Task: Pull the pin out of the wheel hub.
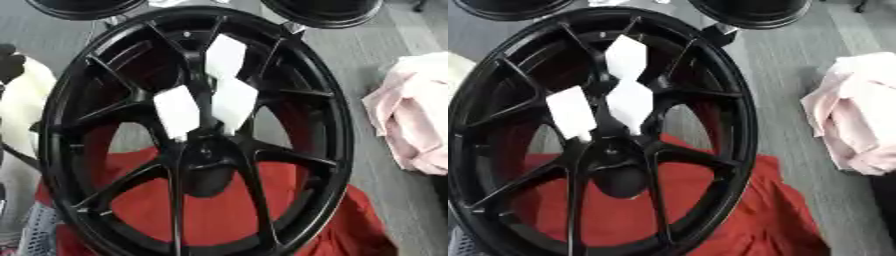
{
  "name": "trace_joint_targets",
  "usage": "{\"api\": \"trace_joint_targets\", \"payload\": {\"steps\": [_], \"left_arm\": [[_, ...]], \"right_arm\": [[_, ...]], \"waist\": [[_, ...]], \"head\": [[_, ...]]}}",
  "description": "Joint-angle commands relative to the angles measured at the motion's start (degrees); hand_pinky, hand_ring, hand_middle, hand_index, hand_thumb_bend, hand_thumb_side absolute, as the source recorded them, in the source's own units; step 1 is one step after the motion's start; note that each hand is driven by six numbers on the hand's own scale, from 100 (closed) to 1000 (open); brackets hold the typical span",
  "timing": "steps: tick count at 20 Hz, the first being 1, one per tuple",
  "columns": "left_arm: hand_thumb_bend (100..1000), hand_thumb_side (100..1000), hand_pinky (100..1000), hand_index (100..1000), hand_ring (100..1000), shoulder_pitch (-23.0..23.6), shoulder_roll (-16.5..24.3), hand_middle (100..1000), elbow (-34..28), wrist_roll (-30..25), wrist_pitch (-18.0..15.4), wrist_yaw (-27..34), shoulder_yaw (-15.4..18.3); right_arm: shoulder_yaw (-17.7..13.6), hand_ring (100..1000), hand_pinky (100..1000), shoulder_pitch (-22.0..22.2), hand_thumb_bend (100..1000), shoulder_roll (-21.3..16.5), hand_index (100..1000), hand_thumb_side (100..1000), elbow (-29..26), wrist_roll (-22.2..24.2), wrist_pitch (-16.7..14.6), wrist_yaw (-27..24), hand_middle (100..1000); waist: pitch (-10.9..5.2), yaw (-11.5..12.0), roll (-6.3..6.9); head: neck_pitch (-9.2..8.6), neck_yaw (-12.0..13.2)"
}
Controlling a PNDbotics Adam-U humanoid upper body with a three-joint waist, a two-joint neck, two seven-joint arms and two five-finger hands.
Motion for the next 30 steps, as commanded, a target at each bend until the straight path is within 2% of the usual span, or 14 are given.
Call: {"api": "trace_joint_targets", "payload": {"steps": [1,5,6,9,17,18,19,20,23,28,30], "left_arm": [[182,901,844,920,755,-0.2,0.4,685,-0.5,-0.1,0.0,-0.2,0.5],[182,900,845,920,755,-0.1,0.4,686,-0.6,-0.1,0.0,-0.2,0.6],[182,900,845,920,755,-0.1,0.4,687,-0.6,0.0,0.0,-0.1,0.6],[183,901,845,920,755,-0.1,0.3,687,-0.5,-0.1,0.0,-0.1,0.5],[181,901,846,920,756,-0.1,0.3,689,-0.5,-0.3,0.1,0.0,0.5],[184,904,847,921,758,-0.1,0.3,693,-0.5,-0.4,0.1,0.0,0.5],[184,904,847,921,758,-0.1,0.2,693,-0.5,-0.6,0.1,0.0,0.4],[185,904,847,921,759,-0.1,0.2,694,-0.5,-0.7,0.1,0.0,0.4],[185,903,847,921,759,-0.1,0.2,695,-0.5,-0.8,0.1,0.1,0.4],[185,903,848,921,759,-0.1,0.2,696,-0.5,-0.8,0.1,0.1,0.5],[184,902,848,921,759,-0.1,0.2,696,-0.6,-0.9,0.1,0.1,0.5]], "right_arm": [[-1.3,915,890,-0.3,151,-1.8,801,100,-0.1,-0.8,-0.5,-1.1,825],[-1.3,918,893,-0.5,148,-1.9,793,100,0.2,-1.3,-0.4,-1.5,828],[-1.3,923,897,-0.5,171,-1.9,794,100,0.3,-1.5,-0.2,-1.5,836],[-1.4,955,918,-0.7,132,-1.9,794,100,0.5,-3.0,0.3,-0.9,870],[-1.1,969,936,-0.9,182,-2.0,810,100,0.4,-4.9,1.3,1.0,893],[-1.0,973,941,-0.9,122,-1.9,881,175,0.3,-4.5,1.2,0.8,903],[-1.0,973,941,-1.0,108,-1.8,888,296,0.1,-4.0,0.8,0.2,905],[-1.0,968,933,-1.0,100,-1.7,908,711,-0.1,-3.5,0.4,-0.6,898],[-1.1,967,930,-0.9,100,-1.8,918,676,0.0,-2.3,0.0,-2.4,899],[-1.4,966,928,-1.0,100,-2.0,915,640,0.3,-2.1,0.0,-2.6,899],[-1.4,963,925,-1.0,100,-2.0,909,596,0.4,-2.2,0.0,-2.6,896]], "waist": [[-1.47,0.0,-0.22],[-1.51,0.2,-0.33],[-1.51,0.2,-0.36],[-1.51,0.2,-0.38],[-1.36,0.3,-0.31],[-1.35,0.3,-0.31],[-1.35,0.3,-0.32],[-1.35,0.3,-0.34],[-1.36,0.3,-0.40],[-1.39,0.4,-0.44],[-1.40,0.4,-0.44]], "head": [[-0.47,0.0],[-0.49,-0.1],[-0.48,-0.1],[-0.46,-0.1],[-0.47,-0.4],[-0.45,-0.4],[-0.44,-0.4],[-0.43,-0.4],[-0.38,-0.5],[-0.49,-0.4],[-0.51,-0.5]]}}
